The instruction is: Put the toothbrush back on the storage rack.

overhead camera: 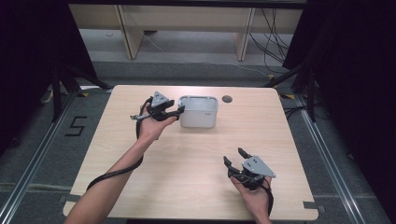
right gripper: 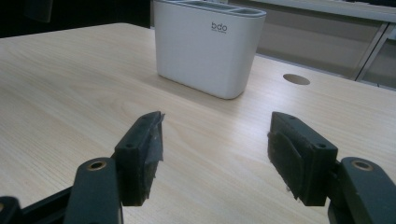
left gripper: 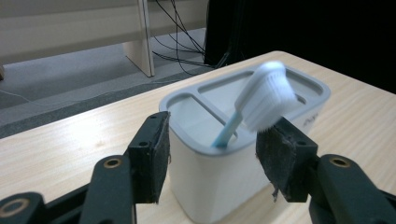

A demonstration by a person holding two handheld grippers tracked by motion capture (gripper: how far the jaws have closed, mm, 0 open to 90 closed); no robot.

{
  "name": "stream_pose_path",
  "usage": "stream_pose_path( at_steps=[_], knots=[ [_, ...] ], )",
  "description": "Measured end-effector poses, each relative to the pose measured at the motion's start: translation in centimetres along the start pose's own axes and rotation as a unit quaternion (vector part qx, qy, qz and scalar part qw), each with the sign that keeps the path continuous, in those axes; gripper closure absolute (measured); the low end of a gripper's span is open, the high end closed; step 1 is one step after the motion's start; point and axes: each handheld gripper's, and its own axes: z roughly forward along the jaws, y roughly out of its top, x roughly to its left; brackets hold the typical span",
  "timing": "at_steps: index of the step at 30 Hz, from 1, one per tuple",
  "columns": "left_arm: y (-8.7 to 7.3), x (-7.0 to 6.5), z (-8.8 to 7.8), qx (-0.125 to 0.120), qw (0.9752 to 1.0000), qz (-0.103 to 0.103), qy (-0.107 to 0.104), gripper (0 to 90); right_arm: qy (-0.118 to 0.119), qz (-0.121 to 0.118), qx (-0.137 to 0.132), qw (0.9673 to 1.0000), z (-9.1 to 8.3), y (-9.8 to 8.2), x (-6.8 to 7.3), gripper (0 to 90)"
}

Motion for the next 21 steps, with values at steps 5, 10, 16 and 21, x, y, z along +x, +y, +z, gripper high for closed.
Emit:
stream_pose_path(
  at_steps=[5, 10, 16, 21],
  knots=[
    [-0.4, -0.2, -0.7, 0.001, 1.0, 0.006, -0.007, 42.7, 0.011, 0.016, 0.003, 0.9998, 0.1, -0.1, 0.2, 36.6],
    [-0.8, -0.3, -1.6, 0.002, 0.9999, 0.012, -0.012, 42.5, 0.008, 0.009, 0.007, 0.9999, 0.1, 0.0, 0.3, 36.6],
    [-1.0, -0.5, -3.1, 0.0, 0.9997, 0.02, -0.015, 42.3, 0.01, 0.011, 0.002, 0.9999, 0.1, 0.0, 0.2, 36.5],
    [-1.5, -0.7, -4.1, 0.002, 0.9997, 0.02, -0.016, 41.9, 0.001, 0.002, 0.003, 1.0, 0.0, 0.0, 0.0, 36.5]
  ],
)
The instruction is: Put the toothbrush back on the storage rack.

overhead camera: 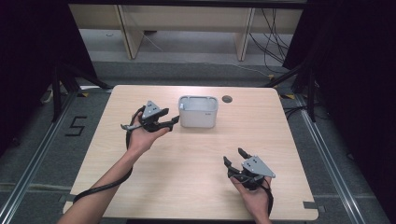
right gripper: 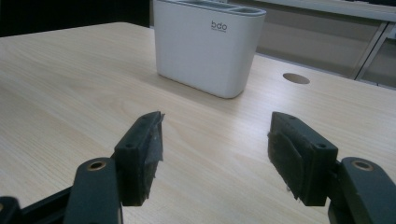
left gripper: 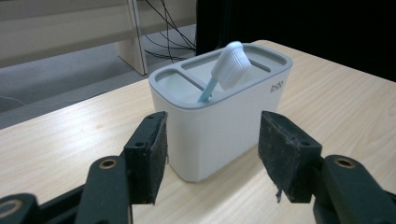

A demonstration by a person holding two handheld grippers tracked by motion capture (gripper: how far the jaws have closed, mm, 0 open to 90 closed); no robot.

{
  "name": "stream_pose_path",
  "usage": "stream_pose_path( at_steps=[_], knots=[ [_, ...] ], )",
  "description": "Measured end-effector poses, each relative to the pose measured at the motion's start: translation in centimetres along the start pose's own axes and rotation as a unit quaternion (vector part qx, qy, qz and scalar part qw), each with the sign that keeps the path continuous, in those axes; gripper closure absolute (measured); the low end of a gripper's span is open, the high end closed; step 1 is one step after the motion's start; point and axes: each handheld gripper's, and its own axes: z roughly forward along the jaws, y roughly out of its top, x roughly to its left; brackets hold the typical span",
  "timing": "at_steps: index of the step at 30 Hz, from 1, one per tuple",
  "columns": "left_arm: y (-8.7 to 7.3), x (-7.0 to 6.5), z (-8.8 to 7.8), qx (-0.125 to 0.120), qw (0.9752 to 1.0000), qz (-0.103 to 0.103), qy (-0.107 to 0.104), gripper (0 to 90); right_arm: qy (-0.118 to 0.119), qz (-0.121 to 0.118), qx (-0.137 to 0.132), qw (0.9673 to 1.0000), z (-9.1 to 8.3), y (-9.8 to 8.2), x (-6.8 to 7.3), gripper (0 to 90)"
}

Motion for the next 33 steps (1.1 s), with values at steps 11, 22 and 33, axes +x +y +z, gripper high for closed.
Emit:
stream_pose_path(
  at_steps=[11, 22, 33],
  knots=[
    [-1.2, -0.3, -2.1, 0.003, 1.0, 0.0, -0.002, 41.3, 0.006, 0.012, 0.002, 0.9999, 0.1, -0.1, 0.2, 36.4],
    [-3.0, -0.7, -4.7, 0.001, 1.0, 0.002, -0.003, 41.0, -0.002, -0.001, 0.0, 1.0, 0.0, 0.0, 0.0, 36.4],
    [-5.1, -0.4, -6.6, -0.003, 0.9999, -0.009, 0.007, 41.0, -0.002, 0.0, 0.0, 1.0, 0.1, 0.0, 0.0, 36.4]
  ],
)
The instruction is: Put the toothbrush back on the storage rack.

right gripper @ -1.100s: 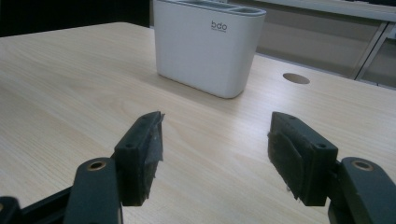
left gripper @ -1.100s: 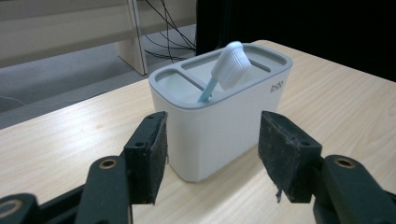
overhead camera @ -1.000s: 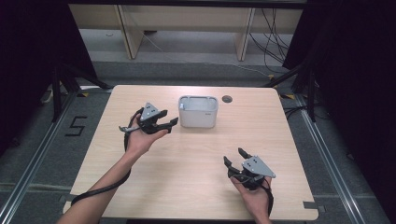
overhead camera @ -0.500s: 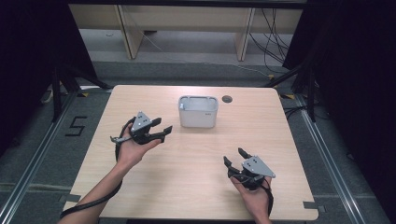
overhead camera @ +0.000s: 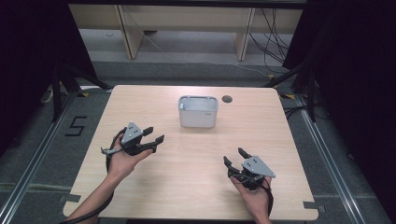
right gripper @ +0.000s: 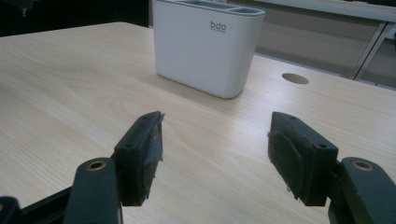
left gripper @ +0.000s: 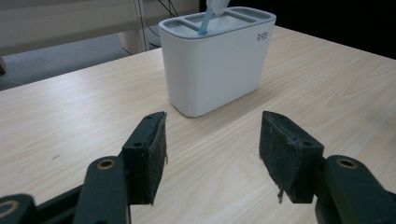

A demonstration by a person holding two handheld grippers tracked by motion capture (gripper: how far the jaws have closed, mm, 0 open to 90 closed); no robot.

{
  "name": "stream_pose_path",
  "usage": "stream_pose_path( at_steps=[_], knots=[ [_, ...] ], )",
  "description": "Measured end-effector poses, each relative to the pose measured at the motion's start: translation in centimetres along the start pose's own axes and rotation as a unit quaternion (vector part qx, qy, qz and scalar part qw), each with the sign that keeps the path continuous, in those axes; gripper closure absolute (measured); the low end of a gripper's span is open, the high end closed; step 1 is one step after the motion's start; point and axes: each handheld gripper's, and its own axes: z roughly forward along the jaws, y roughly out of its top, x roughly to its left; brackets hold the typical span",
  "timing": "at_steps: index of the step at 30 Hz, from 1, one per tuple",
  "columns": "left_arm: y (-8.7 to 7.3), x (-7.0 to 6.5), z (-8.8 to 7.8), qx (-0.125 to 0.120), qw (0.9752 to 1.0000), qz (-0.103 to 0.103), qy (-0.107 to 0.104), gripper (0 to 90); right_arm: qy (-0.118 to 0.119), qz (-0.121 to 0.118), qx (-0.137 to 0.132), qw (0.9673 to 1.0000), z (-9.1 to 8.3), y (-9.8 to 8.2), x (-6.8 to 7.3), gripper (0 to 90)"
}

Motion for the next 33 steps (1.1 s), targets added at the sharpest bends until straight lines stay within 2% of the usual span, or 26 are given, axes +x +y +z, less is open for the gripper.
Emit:
stream_pose_path(
  at_steps=[1, 5, 8, 15, 16, 17, 20, 22, 24, 27, 29, 32, 33],
  knots=[
    [-0.1, 0.0, -0.3, 0.005, 1.0, 0.003, 0.004, 41.0, 0.001, 0.014, 0.006, 0.9999, -0.1, 0.0, 0.2, 36.4],
    [-0.9, 0.1, -1.1, 0.005, 0.9999, 0.008, 0.011, 40.9, 0.001, 0.011, 0.005, 0.9999, 0.0, 0.0, 0.2, 36.4],
    [-1.8, 0.1, -1.9, -0.004, 0.9998, 0.002, 0.018, 40.8, 0.001, 0.012, 0.005, 0.9999, -0.1, 0.0, 0.2, 36.4],
    [-3.3, 0.2, -3.4, -0.01, 0.9994, -0.007, 0.032, 40.8, -0.001, 0.017, 0.006, 0.9998, -0.1, 0.0, 0.2, 36.4],
    [-3.7, 0.3, -3.6, -0.014, 0.9993, -0.009, 0.033, 40.8, -0.001, 0.007, 0.003, 1.0, -0.1, 0.0, 0.1, 36.4],
    [-4.3, 0.3, -4.1, -0.014, 0.9991, -0.008, 0.039, 40.8, 0.001, 0.012, 0.009, 0.9999, -0.2, 0.0, 0.2, 36.4],
    [-5.1, 0.4, -4.5, -0.018, 0.999, -0.013, 0.04, 40.8, 0.001, 0.017, 0.009, 0.9998, -0.2, 0.0, 0.2, 36.4],
    [-5.8, 0.6, -5.2, -0.021, 0.9983, -0.018, 0.051, 40.8, 0.002, 0.018, 0.009, 0.9998, -0.2, 0.0, 0.3, 36.4],
    [-6.1, 0.7, -5.4, -0.027, 0.9982, -0.02, 0.049, 40.8, 0.001, 0.016, 0.009, 0.9998, -0.2, 0.0, 0.2, 36.4],
    [-6.8, 0.9, -6.0, -0.028, 0.9976, -0.021, 0.059, 40.7, 0.003, 0.008, 0.004, 1.0, 0.0, 0.0, 0.2, 36.4],
    [-7.0, 1.0, -5.9, -0.036, 0.9975, -0.021, 0.057, 40.6, 0.005, 0.013, 0.006, 0.9999, 0.0, 0.0, 0.3, 36.4],
    [-7.6, 0.9, -6.1, -0.035, 0.9973, -0.021, 0.062, 40.5, 0.006, 0.013, 0.006, 0.9999, 0.0, 0.0, 0.3, 36.3],
    [-7.9, 0.9, -6.2, -0.041, 0.9968, -0.019, 0.066, 40.4, 0.004, 0.013, 0.006, 0.9999, 0.0, 0.0, 0.3, 36.4]
  ],
)
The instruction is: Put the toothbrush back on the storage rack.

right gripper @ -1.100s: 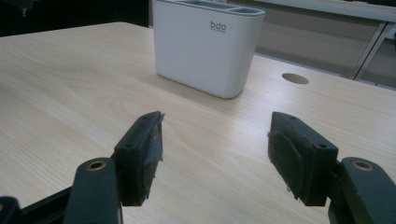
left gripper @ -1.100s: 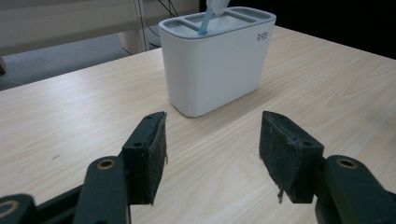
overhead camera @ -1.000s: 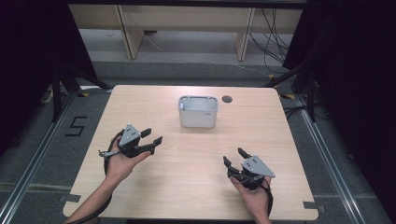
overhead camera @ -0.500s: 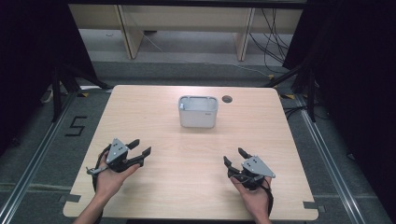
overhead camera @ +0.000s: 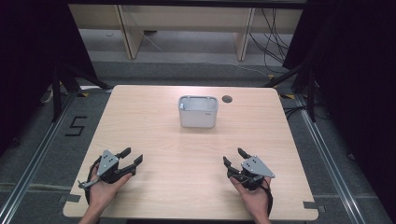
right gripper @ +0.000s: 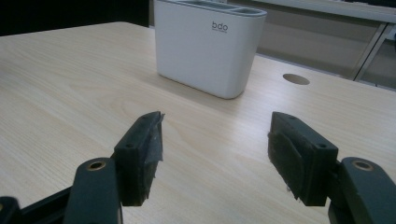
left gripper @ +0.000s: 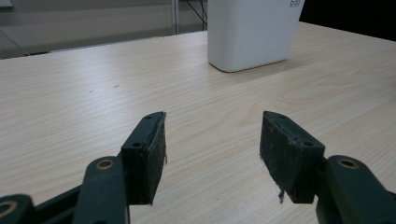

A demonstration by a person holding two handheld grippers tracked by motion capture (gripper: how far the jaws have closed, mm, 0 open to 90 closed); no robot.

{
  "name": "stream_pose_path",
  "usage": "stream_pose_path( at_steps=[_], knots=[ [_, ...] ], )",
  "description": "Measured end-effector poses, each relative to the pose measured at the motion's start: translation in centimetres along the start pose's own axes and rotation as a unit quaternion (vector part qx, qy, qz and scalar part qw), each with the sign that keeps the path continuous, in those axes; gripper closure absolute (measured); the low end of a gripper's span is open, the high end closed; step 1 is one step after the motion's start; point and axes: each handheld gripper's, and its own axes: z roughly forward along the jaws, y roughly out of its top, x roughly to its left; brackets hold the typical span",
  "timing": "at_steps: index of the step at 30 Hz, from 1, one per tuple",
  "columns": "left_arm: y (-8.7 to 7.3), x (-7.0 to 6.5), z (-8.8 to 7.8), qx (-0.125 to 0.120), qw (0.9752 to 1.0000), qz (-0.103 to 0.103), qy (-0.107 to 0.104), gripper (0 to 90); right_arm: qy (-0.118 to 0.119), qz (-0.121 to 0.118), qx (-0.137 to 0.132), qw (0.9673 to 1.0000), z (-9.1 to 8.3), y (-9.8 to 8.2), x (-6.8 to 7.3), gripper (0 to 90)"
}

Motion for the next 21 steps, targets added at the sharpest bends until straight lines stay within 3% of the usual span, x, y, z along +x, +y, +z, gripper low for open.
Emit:
stream_pose_path(
  at_steps=[5, 12, 15, 17, 18, 21],
  knots=[
    [-0.21, 0.13, -0.11, -0.002, 1.0, 0.0, 0.005, 40.2, -0.001, -0.001, -0.001, 1.0, -0.09, -0.04, -0.06, 36.4],
    [-0.51, -0.32, -0.18, -0.01, 0.9996, 0.019, 0.016, 39.2, 0.001, 0.0, 0.001, 1.0, -0.04, -0.15, -0.07, 36.4],
    [-0.61, -0.23, -0.22, -0.024, 0.9995, 0.013, 0.019, 39.3, 0.001, -0.001, 0.002, 1.0, -0.09, -0.18, -0.2, 36.4],
    [-0.59, -0.23, -0.39, -0.02, 0.9995, 0.011, 0.022, 39.2, 0.003, 0.001, 0.001, 1.0, -0.05, -0.22, -0.22, 36.4],
    [-0.65, -0.09, -0.35, -0.031, 0.9993, 0.01, 0.02, 39.2, 0.003, 0.003, 0.003, 1.0, -0.12, -0.25, -0.19, 36.4],
    [-0.64, -0.13, -0.41, -0.03, 0.9992, 0.012, 0.023, 39.0, 0.004, 0.004, 0.001, 1.0, -0.12, -0.26, -0.35, 36.3]
  ],
)
